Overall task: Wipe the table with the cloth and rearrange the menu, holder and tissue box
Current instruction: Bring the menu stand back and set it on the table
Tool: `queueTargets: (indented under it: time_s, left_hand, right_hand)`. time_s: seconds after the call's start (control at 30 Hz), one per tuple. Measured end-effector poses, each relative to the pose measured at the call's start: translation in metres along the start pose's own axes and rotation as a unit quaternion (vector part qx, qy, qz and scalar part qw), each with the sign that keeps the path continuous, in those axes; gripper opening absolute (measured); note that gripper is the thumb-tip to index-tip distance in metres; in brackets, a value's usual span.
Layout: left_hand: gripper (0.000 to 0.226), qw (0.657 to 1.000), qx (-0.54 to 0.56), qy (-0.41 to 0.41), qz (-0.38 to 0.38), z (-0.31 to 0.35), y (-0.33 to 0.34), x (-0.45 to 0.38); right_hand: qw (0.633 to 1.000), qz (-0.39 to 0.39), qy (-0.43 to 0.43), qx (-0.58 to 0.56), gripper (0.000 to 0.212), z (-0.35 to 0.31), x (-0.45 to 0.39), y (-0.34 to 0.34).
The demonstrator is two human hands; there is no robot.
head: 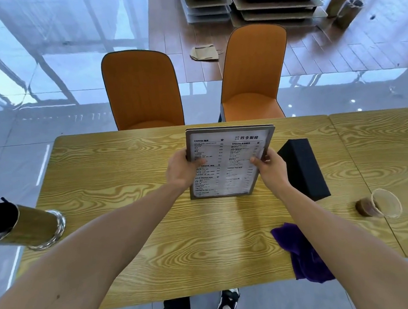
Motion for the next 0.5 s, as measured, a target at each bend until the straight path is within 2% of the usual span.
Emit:
queueTargets:
  time_s: [0.3, 0.5]
  left_hand:
    - [0.021, 0.999, -0.024, 0.025, -0.003, 0.001, -0.001, -0.001]
    - [0.023, 0.998, -0.015, 0.038, -0.049, -0.008, -0.01, 0.008]
  right_hand:
    - [0.999, 0.016, 0.0, 0.032, 0.018, 0.002, 0.004, 0.002]
    - [0.972, 0.092, -0.04, 0.214, 0.036, 0.004, 0.034, 0.003]
Point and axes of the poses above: each hand's wrist, its own x-axis away from the middle knuckle, its own y-axis out of the palm, z = x × y, the point moved 1 cm from there along -x, towards the middle knuckle, and after that the axes turned 11 degrees about z, right-handed, at the moved point
